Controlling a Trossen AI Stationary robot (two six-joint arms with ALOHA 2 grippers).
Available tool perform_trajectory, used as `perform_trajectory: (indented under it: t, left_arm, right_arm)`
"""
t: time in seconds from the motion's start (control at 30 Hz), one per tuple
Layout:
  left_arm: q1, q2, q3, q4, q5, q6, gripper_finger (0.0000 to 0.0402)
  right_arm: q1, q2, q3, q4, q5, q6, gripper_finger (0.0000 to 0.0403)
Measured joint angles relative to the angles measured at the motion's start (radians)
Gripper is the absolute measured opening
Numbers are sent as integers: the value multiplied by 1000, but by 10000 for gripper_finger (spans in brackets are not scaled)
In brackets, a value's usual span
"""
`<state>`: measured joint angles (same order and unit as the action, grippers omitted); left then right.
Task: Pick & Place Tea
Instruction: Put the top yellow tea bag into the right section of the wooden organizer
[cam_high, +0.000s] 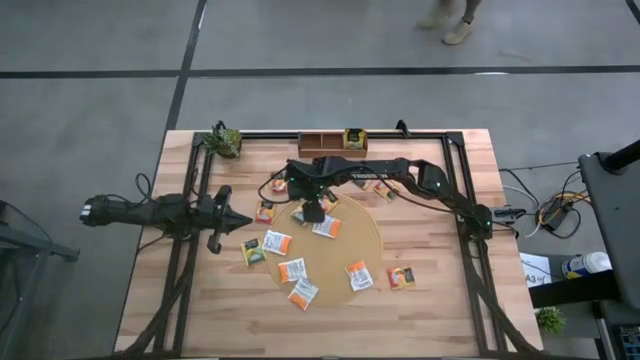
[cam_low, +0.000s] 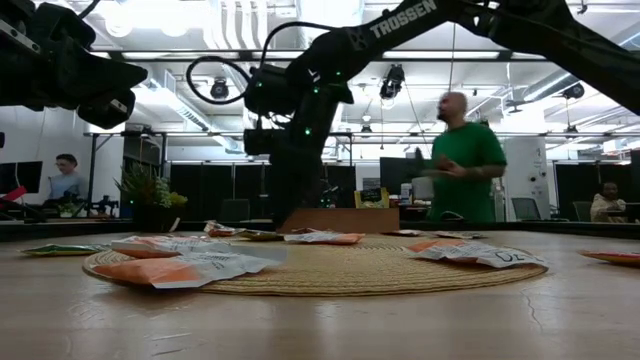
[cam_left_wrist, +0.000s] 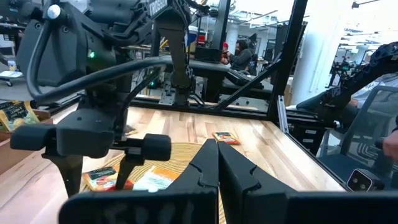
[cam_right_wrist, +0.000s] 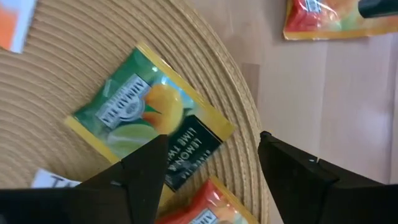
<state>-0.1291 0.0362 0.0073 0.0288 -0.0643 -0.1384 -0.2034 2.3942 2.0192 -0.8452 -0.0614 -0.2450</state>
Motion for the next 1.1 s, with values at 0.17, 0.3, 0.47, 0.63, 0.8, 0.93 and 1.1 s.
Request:
perform_trajectory:
  t: [0.17, 0.3, 0.47, 0.63, 0.8, 0.93, 1.1]
  left_arm:
    - [0, 0, 0, 0, 0, 0, 0]
    - [0, 0, 0, 0, 0, 0, 0]
    - [0, 0, 0, 0, 0, 0, 0]
    - [0, 0, 0, 0, 0, 0, 0]
    - [0, 0, 0, 0, 0, 0, 0]
    - [0, 0, 0, 0, 0, 0, 0]
    - [0, 0, 0, 0, 0, 0, 0]
  right_arm:
    - [-3, 1, -16, 12, 9, -3, 247]
    - [-2, 1, -17, 16, 9, -3, 243]
    - [3, 1, -11, 16, 9, -11, 237]
    - [16, 1, -6, 13, 9, -20, 240]
    - [22, 1, 0, -30, 8, -11, 242]
    - [22, 1, 20, -46, 9, -11, 240]
    - [24, 1, 54, -92, 9, 43, 242]
